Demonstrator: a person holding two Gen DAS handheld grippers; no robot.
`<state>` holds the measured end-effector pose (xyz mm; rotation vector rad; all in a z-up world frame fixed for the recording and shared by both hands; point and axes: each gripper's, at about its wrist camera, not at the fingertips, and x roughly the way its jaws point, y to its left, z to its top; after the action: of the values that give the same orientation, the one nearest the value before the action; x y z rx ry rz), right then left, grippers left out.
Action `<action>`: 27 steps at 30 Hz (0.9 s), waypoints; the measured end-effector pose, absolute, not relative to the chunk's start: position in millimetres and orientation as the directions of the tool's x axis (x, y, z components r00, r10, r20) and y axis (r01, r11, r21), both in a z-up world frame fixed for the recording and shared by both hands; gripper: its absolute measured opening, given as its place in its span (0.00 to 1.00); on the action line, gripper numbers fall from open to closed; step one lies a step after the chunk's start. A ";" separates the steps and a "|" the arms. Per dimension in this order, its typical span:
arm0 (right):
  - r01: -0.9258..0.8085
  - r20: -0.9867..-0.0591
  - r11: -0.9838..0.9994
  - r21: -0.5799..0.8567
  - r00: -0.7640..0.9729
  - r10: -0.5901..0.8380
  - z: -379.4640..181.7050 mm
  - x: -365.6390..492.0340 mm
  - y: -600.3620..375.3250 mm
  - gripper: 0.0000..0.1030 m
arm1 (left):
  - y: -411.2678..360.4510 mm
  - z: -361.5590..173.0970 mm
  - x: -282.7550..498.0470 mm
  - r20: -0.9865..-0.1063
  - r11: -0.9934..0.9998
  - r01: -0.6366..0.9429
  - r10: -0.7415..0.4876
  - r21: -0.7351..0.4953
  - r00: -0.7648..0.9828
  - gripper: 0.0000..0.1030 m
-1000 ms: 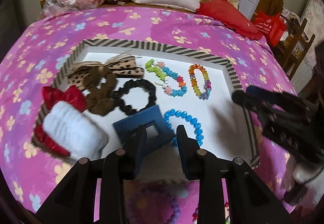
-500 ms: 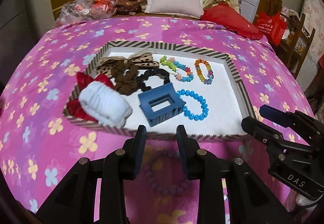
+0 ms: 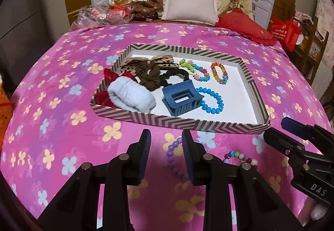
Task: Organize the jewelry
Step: 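Move both tools back to the purple and multicolor bead bracelets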
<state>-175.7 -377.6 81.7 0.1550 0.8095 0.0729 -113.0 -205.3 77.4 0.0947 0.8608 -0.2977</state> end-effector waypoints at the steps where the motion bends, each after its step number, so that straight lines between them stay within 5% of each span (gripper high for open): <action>1: -0.004 -0.714 0.987 0.162 0.690 0.120 81.8 -178.7 -376.3 0.61 | -203.6 78.2 -115.1 -0.756 0.955 0.293 -0.217 -0.034 0.618 0.26; 27: 0.038 -0.762 0.993 0.112 0.645 0.061 52.8 -221.7 -387.0 0.64 | -169.3 71.7 -133.2 -0.772 0.953 0.279 -0.264 -0.117 0.579 0.26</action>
<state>-221.7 -387.0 52.8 0.1213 0.8703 0.0132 -133.2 -169.3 71.7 0.0182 0.8995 -0.3175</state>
